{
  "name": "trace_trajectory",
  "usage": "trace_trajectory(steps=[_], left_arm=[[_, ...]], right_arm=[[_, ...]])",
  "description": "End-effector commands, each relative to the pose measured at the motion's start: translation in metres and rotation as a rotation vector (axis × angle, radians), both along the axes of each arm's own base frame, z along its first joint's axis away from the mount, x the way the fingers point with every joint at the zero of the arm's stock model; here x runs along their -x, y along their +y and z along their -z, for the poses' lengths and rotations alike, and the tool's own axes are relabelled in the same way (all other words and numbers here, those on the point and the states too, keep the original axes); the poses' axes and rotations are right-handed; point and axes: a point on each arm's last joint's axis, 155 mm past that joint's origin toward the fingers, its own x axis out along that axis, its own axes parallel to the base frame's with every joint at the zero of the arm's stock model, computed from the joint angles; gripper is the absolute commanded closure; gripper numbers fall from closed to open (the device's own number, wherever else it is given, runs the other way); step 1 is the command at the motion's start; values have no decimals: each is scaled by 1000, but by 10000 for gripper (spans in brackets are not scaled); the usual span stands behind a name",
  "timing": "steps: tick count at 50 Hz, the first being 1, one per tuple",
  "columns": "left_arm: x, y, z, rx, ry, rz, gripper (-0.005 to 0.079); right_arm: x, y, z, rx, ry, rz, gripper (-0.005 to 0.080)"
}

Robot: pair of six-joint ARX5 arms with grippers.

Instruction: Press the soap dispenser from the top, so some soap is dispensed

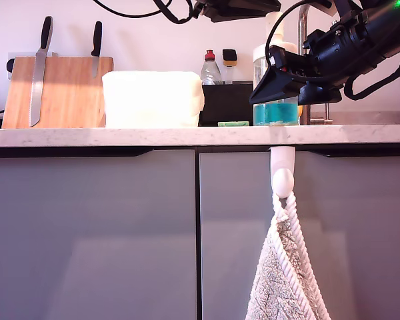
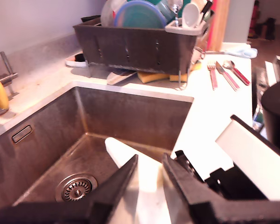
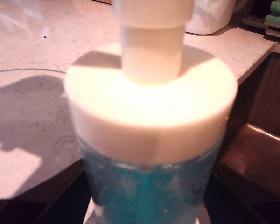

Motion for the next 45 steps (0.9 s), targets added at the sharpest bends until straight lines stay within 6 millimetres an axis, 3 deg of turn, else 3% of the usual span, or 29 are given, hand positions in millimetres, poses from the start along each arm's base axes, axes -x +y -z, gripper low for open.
trace_trajectory(steps=[1,13,33,45], left_arm=[[-4,2,104,-163,197,-9,621],[-7,1,99,-152,164,-8,621],[-6,-11,53,-43,129,43,621],[-3,-12,42,-39,133,62,621]], right_arm=[[4,1,10,17,23,-5,560],[4,1,10,17,23,-5,560],[4,0,10,17,22,-5,560],[4,0,10,17,22,-5,560]])
